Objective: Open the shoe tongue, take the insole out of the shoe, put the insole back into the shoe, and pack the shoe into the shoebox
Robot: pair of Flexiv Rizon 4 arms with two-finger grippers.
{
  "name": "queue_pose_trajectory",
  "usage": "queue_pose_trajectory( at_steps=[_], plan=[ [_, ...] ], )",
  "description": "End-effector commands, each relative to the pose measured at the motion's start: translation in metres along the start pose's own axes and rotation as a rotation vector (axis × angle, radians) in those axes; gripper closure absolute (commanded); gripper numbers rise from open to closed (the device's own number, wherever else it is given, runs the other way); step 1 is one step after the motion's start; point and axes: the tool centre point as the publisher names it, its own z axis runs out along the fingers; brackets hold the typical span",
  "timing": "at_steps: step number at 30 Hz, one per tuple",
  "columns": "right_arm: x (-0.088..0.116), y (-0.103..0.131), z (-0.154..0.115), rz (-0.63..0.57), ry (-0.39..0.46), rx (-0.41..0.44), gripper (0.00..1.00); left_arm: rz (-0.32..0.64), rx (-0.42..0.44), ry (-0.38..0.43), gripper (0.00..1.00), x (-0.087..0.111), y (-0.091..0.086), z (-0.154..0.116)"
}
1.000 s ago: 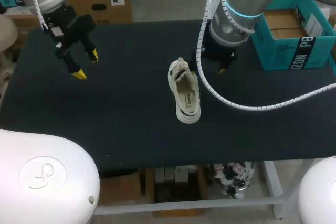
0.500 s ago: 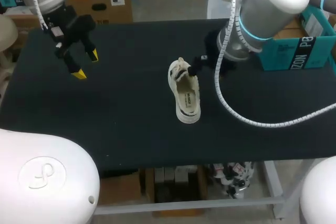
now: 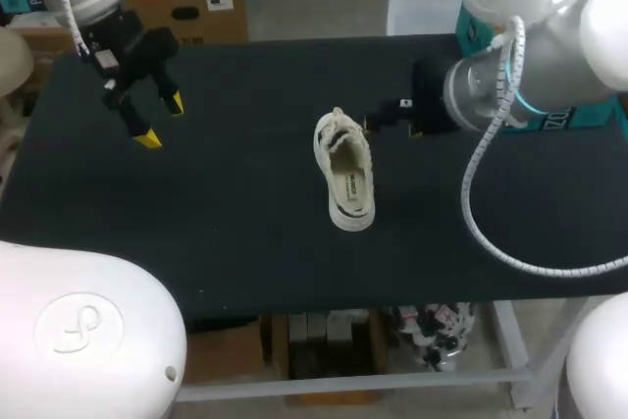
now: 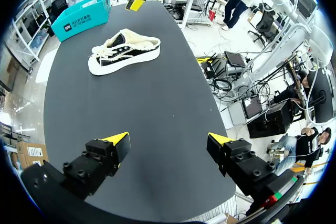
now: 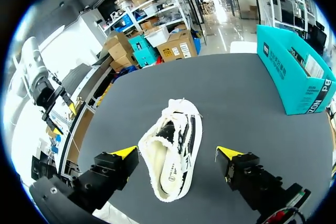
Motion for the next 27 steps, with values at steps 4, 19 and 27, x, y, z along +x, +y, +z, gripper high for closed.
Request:
queue_pose_trajectory(
  at_steps=[4, 19, 27],
  plan=[
    [-0.004, -0.001, 0.002, -0.032, 0.395, -0.347, 0.0, 0.0, -0.001, 0.003, 0.0, -0.001, 0.0, -0.001],
    [0.007, 0.03, 0.011, -0.065, 0.5, -0.313, 0.0, 0.0, -0.001, 0.003, 0.0, -0.001, 0.0, -0.001],
    [0.006, 0.044, 0.009, -0.089, 0.63, -0.259, 0.0, 0.0, -0.001, 0.003, 0.0, -0.001, 0.0, -0.001]
  ],
)
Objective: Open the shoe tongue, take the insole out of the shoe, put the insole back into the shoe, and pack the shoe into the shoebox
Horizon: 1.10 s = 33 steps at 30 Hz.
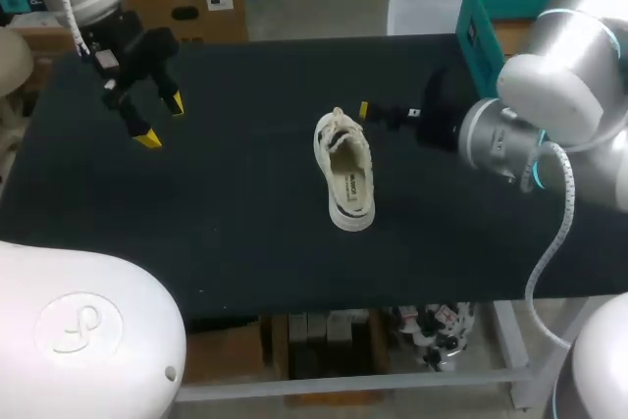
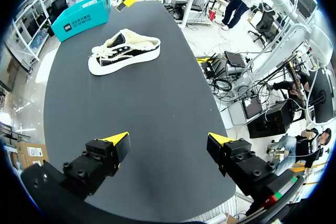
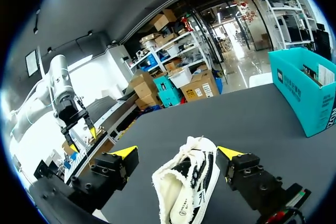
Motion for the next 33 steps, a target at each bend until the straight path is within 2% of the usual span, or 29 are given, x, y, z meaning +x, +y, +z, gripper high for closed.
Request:
queue_pose_trajectory(
  at_steps=[1, 7, 9, 12, 20, 24, 26, 33],
  plan=[
    [-0.007, 0.012, 0.005, 0.036, 0.431, 0.119, 0.0, 0.0, -0.001, 0.003, 0.0, -0.001, 0.0, -0.001],
    [-0.01, 0.02, 0.015, 0.091, 0.453, 0.272, 0.0, 0.0, -0.001, 0.003, 0.0, -0.001, 0.0, -0.001],
    [-0.012, 0.023, 0.017, 0.109, 0.45, 0.299, 0.0, 0.0, -0.001, 0.003, 0.0, -0.001, 0.0, -0.001],
    [-0.016, 0.024, 0.014, 0.127, 0.511, 0.301, 0.0, 0.0, -0.001, 0.003, 0.0, -0.001, 0.0, -0.001],
    [-0.028, 0.029, 0.019, 0.207, 0.55, 0.386, 0.0, 0.0, -0.001, 0.003, 0.0, -0.001, 0.0, -0.001],
    [-0.032, 0.032, 0.025, 0.259, 0.517, 0.484, 0.0, 0.0, -0.001, 0.003, 0.0, -0.001, 0.0, -0.001],
    [-0.036, 0.035, 0.03, 0.328, 0.504, 0.537, 0.0, 0.0, -0.001, 0.003, 0.0, -0.001, 0.0, -0.001],
    [-0.036, 0.035, 0.03, 0.328, 0.504, 0.537, 0.0, 0.0, -0.001, 0.003, 0.0, -0.001, 0.0, -0.001]
  ],
)
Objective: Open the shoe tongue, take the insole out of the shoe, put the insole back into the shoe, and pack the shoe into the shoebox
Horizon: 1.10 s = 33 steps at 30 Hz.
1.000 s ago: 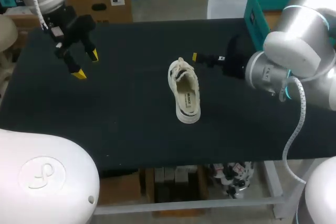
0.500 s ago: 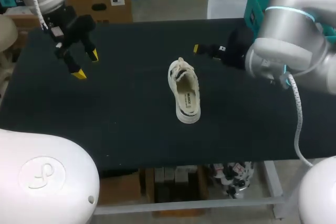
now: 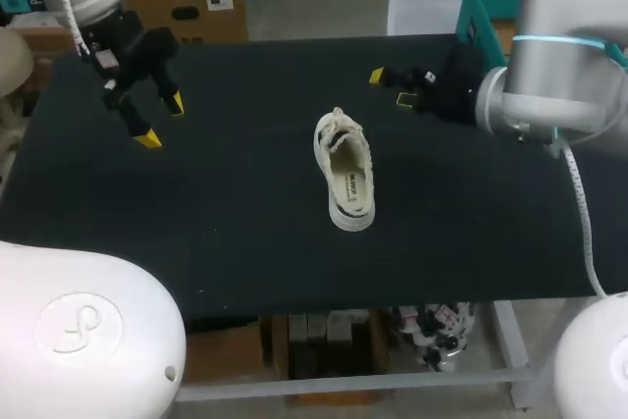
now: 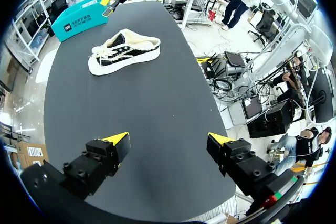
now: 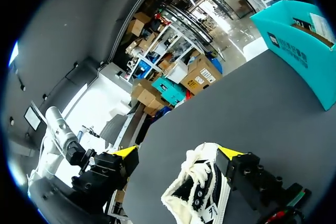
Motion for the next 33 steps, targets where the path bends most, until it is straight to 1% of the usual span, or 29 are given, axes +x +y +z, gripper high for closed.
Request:
queue_pose_trajectory(
  at_steps=[1, 5, 6, 7, 8, 9, 10, 11, 12, 13, 14, 16, 17, 19, 20, 22, 23, 25, 26, 29, 31, 32, 33],
  plan=[
    [-0.004, 0.004, -0.004, 0.005, 0.294, 0.527, 0.0, 0.0, -0.001, 0.003, 0.0, -0.001, 0.0, -0.001],
    [-0.004, 0.004, -0.004, 0.005, 0.294, 0.527, 0.0, 0.0, -0.001, 0.003, 0.0, -0.001, 0.0, -0.001],
    [-0.009, 0.007, 0.0, 0.072, 0.222, 0.565, 0.0, 0.0, -0.001, 0.003, 0.0, -0.001, 0.0, -0.001],
    [-0.008, 0.008, 0.0, 0.056, 0.181, 0.592, 0.0, 0.0, -0.001, 0.003, 0.0, -0.001, 0.0, -0.001],
    [-0.007, 0.011, -0.002, 0.102, 0.183, 0.624, 0.0, 0.0, -0.001, 0.003, 0.0, -0.001, 0.0, -0.001],
    [-0.008, 0.014, -0.002, 0.127, 0.096, 0.643, 0.0, 0.0, -0.001, 0.003, 0.0, -0.001, 0.0, -0.001],
    [-0.008, 0.016, -0.002, 0.121, 0.066, 0.643, 0.0, 0.0, -0.001, 0.003, 0.0, -0.001, 0.0, -0.001],
    [-0.007, 0.018, -0.004, 0.137, 0.077, 0.66, 0.0, 0.0, -0.001, 0.003, 0.0, -0.001, 0.0, -0.001],
    [-0.006, 0.02, -0.005, 0.142, 0.003, 0.68, 0.0, 0.0, -0.001, 0.003, 0.0, -0.001, 0.0, -0.001],
    [-0.006, 0.021, -0.004, 0.155, -0.039, 0.694, 0.0, 0.0, -0.001, 0.003, 0.0, -0.001, 0.0, -0.001],
    [-0.006, 0.022, -0.004, 0.151, -0.049, 0.698, 0.0, 0.0, -0.001, 0.003, 0.0, -0.001, 0.0, -0.001],
    [-0.005, 0.022, -0.005, 0.161, -0.121, 0.72, 0.0, 0.0, -0.001, 0.003, 0.0, -0.001, 0.0, -0.001],
    [-0.005, 0.023, -0.005, 0.165, -0.127, 0.732, 0.0, 0.0, -0.001, 0.003, 0.0, -0.001, 0.0, -0.001],
    [-0.007, 0.024, -0.005, 0.189, -0.229, 0.742, 0.0, 0.0, -0.001, 0.003, 0.0, -0.001, 0.0, -0.001],
    [-0.008, 0.024, -0.005, 0.192, -0.208, 0.764, 0.0, 0.0, -0.001, 0.003, 0.0, -0.001, 0.0, -0.001],
    [-0.008, 0.023, -0.007, 0.197, -0.244, 0.796, 0.0, 0.0, -0.001, 0.003, 0.0, -0.001, 0.0, -0.001],
    [-0.009, 0.023, -0.006, 0.203, -0.223, 0.807, 0.0, 0.0, -0.001, 0.003, 0.0, -0.001, 0.0, -0.001],
    [-0.011, 0.022, -0.006, 0.214, -0.253, 0.838, 0.0, 0.0, -0.001, 0.003, 0.0, -0.001, 0.0, -0.001],
    [-0.012, 0.022, -0.006, 0.22, -0.249, 0.858, 0.0, 0.0, -0.001, 0.003, 0.0, -0.001, 0.0, -0.001],
    [-0.015, 0.023, -0.006, 0.232, -0.282, 0.896, 0.0, 0.0, -0.001, 0.003, 0.0, -0.001, 0.0, -0.001],
    [-0.018, 0.024, -0.007, 0.247, -0.336, 0.913, 0.0, 0.0, -0.001, 0.003, 0.0, -0.001, 0.0, -0.001],
    [-0.02, 0.024, -0.007, 0.248, -0.339, 0.919, 0.0, 0.0, -0.001, 0.003, 0.0, -0.001, 0.0, -0.001],
    [-0.021, 0.025, -0.009, 0.253, -0.372, 0.917, 0.0, 0.0, -0.001, 0.003, 0.0, -0.001, 0.0, -0.001]
  ],
)
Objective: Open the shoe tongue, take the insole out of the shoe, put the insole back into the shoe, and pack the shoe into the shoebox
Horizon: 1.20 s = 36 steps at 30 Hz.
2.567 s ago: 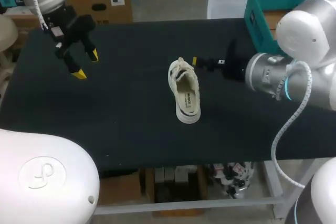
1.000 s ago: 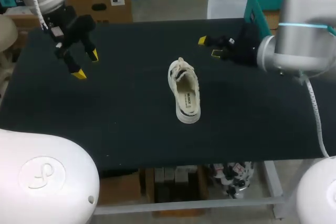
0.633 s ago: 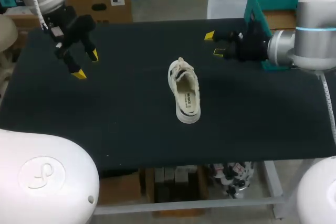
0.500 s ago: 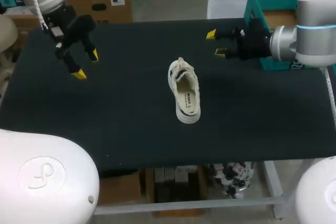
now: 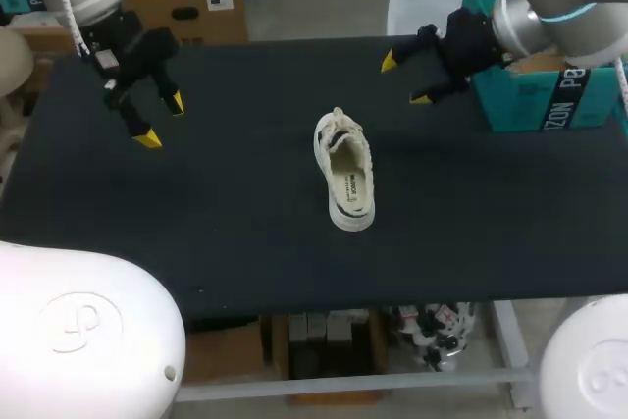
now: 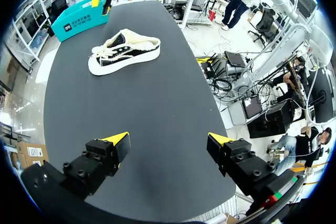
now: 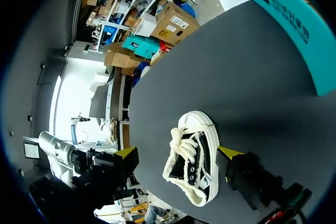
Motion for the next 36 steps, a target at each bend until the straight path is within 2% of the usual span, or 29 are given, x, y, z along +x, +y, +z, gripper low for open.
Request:
queue_pose_trajectory(
  at_steps=[1, 5, 13, 17, 20, 21, 23, 26, 33, 36],
  plan=[
    [-0.001, 0.006, -0.003, 0.034, -0.267, 0.383, 0.0, 0.0, -0.001, 0.003, 0.0, -0.001, 0.0, -0.001],
    [-0.007, 0.006, -0.005, 0.074, -0.385, 0.346, 0.0, 0.0, -0.001, 0.003, 0.0, -0.001, 0.0, -0.001],
    [-0.016, -0.009, -0.002, 0.059, -0.587, 0.157, 0.0, 0.0, -0.001, 0.003, 0.0, -0.001, 0.0, -0.001],
    [-0.018, -0.016, -0.004, 0.03, -0.626, 0.043, 0.0, 0.0, -0.001, 0.003, 0.0, -0.001, 0.0, -0.001],
    [-0.016, -0.027, -0.004, -0.044, -0.611, -0.074, 0.0, 0.0, -0.001, 0.003, 0.0, -0.001, 0.0, -0.001],
    [-0.016, -0.031, -0.003, -0.071, -0.58, -0.096, 0.0, 0.0, -0.001, 0.003, 0.0, -0.001, 0.0, -0.001],
    [-0.018, -0.035, -0.002, -0.072, -0.58, -0.141, 0.0, 0.0, -0.001, 0.003, 0.0, -0.001, 0.0, -0.001],
    [-0.021, -0.044, -0.004, -0.106, -0.536, -0.223, 0.0, 0.0, -0.001, 0.003, 0.0, -0.001, 0.0, -0.001],
    [-0.026, -0.065, -0.002, -0.184, -0.468, -0.317, 0.0, 0.0, -0.001, 0.003, 0.0, -0.001, 0.0, -0.001],
    [-0.025, -0.074, 0.001, -0.224, -0.47, -0.339, 0.0, 0.0, -0.001, 0.003, 0.0, -0.001, 0.0, -0.001]
  ],
)
